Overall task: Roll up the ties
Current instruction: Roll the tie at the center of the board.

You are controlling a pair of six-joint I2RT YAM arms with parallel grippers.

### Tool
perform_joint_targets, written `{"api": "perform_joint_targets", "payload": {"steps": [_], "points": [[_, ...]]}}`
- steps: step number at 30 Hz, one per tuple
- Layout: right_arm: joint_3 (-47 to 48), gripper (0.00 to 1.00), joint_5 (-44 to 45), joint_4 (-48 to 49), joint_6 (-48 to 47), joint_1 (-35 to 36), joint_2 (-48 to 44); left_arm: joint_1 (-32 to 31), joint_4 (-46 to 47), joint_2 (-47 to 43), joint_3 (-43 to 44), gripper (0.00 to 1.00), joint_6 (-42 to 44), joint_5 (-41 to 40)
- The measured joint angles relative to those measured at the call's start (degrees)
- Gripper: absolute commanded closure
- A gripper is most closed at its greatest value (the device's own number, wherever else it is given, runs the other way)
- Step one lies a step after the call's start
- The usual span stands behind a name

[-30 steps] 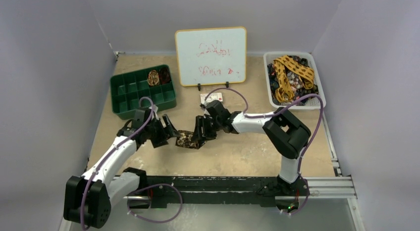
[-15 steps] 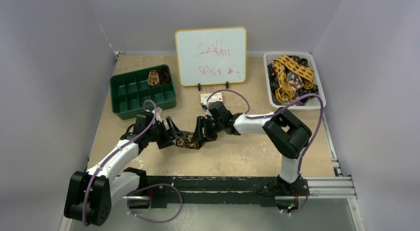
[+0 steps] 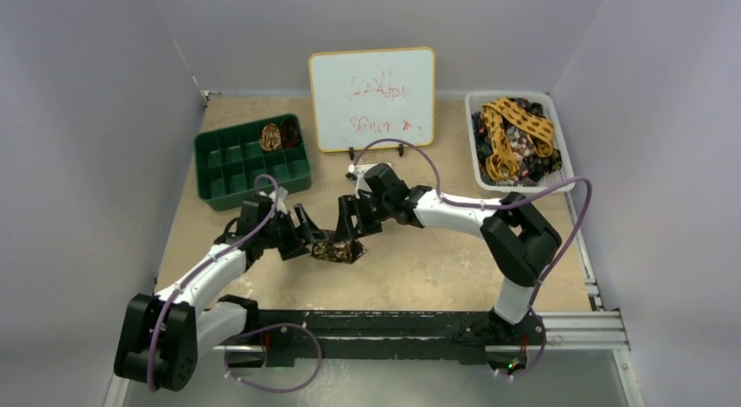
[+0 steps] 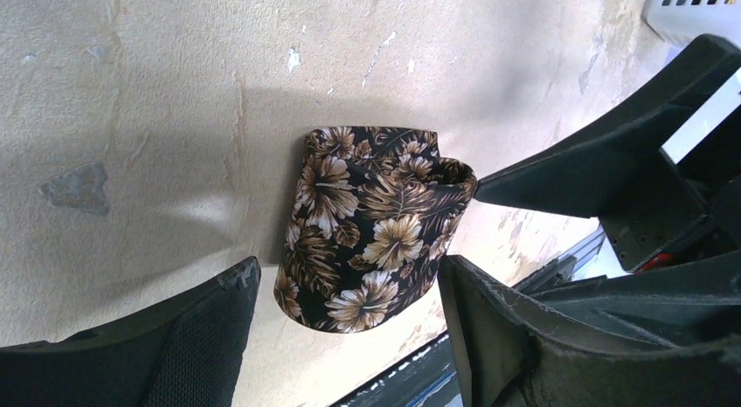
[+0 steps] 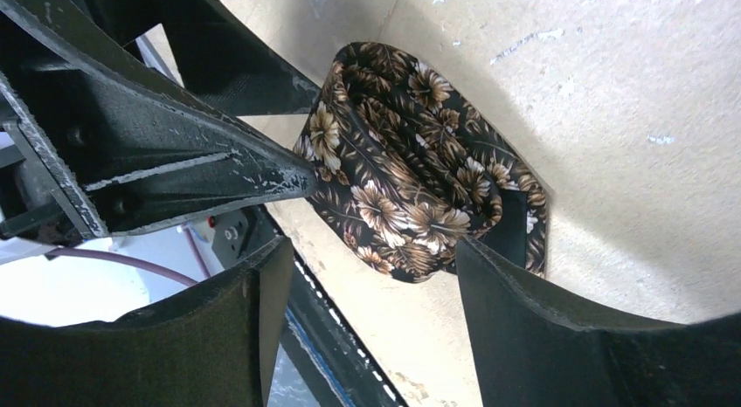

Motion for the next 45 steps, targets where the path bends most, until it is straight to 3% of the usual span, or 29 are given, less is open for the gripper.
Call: {"api": "perform_joint_targets", "payload": {"steps": [8,14,21,31,45], "points": [[2.58,0.54,1.31,-3.32,-2.86,0.00,4.20,0.00,-1.22,-1.25,0.00,0.27,0.13,-0.04],[1.99,0.63,0.90,-2.89,-3.08,-0.98,6.78,0.00,-0.46,-3.54,-1.53,0.26,-0.15,0.13],[-2.23,0.63,-3.26,3.58,-0.63,-3.02,6.71,0.00,5.68,-3.10,-5.81,0.25,-3.39,2.32],[-6.14,0.62,-5.64,11.26,3.41,-3.54,6.71,-0.26,24.85,3.28,-12.11,0.25,-12.87,5.97],[-10.71,0.62,-6.01,20.24,12.72,-3.65,6.95,-11.67,36.35,4.20,-15.89,0.28,-22.99,-7.26]]}}
